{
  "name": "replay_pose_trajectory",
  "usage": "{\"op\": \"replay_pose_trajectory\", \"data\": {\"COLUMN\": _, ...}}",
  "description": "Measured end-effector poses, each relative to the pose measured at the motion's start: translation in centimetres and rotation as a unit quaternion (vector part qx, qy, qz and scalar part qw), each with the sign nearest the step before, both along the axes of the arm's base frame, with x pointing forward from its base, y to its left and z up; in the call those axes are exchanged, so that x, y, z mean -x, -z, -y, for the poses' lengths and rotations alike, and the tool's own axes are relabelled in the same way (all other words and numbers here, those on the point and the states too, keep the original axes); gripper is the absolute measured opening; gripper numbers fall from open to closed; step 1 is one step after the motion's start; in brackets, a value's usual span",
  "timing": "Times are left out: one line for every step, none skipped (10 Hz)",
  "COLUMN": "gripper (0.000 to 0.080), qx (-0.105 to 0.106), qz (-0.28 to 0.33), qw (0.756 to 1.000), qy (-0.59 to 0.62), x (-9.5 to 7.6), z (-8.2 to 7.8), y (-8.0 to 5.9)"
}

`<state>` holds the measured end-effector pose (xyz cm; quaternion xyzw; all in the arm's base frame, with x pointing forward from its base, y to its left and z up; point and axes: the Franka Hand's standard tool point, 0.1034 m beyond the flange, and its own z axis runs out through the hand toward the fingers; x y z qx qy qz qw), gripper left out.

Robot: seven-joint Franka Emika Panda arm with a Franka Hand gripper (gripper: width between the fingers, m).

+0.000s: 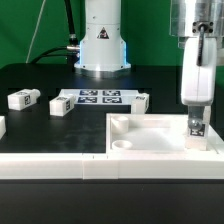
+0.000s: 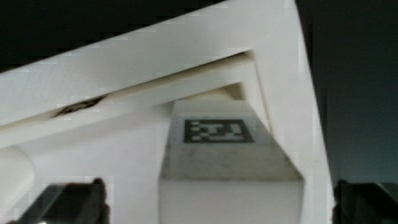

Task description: Assemble one leg

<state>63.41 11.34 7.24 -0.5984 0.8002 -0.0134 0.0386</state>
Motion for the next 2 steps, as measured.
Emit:
{"op": "replay_pose_trajectory", "data": {"gripper": 0.0641, "qx": 0.0, "qz": 0.0, "qw": 1.0, "qy": 0.0, "x": 0.0, "z": 0.0, "y": 0.0}}
{"op": "replay_pose_trajectory", "data": {"gripper": 0.0648, "qx": 0.0, "qz": 0.0, "qw": 1.0, "qy": 0.0, "x": 0.0, "z": 0.0, "y": 0.0}}
